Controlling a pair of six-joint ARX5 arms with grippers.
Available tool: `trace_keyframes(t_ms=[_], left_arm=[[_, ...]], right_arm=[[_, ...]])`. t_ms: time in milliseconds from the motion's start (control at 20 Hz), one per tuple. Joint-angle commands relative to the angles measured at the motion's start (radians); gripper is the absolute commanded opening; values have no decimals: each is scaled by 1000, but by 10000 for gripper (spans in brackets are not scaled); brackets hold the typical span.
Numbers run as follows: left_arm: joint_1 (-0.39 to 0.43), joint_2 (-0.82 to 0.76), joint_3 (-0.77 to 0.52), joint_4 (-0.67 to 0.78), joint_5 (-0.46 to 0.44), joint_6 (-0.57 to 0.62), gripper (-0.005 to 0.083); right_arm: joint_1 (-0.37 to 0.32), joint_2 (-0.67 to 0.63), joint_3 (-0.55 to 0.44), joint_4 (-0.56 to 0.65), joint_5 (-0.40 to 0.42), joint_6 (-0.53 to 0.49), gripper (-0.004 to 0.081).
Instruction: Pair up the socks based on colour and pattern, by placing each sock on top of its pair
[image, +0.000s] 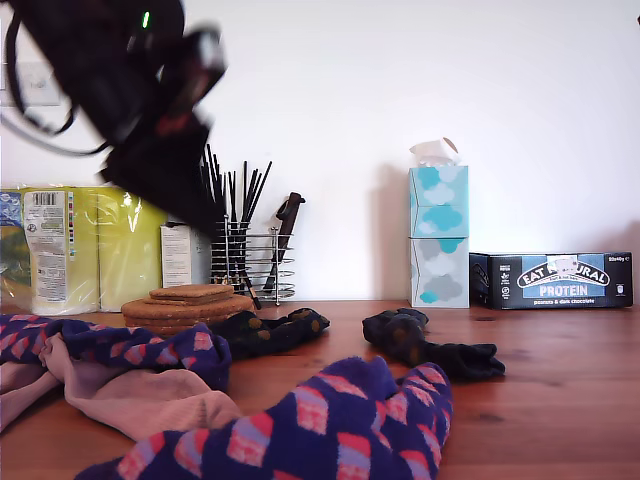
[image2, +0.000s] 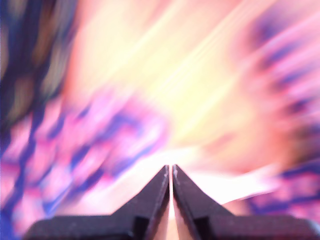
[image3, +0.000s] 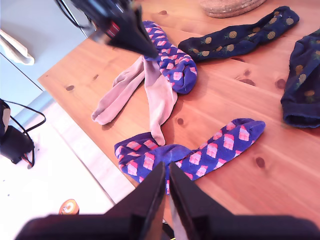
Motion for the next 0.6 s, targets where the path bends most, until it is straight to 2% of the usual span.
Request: trace_keyframes(t_ms=[0,300,550], left_arm=[[-50,72,-27,0,82,-6,-22],[-262,175,-27,131,126,-59,-22],[-311,322,-27,135,123,-69,-22]], right_arm=[[3,-5,7,4,0,-13,-13],[3,-5,7,0,0,-13,-13],[3,-5,7,-5,0,-13,-13]])
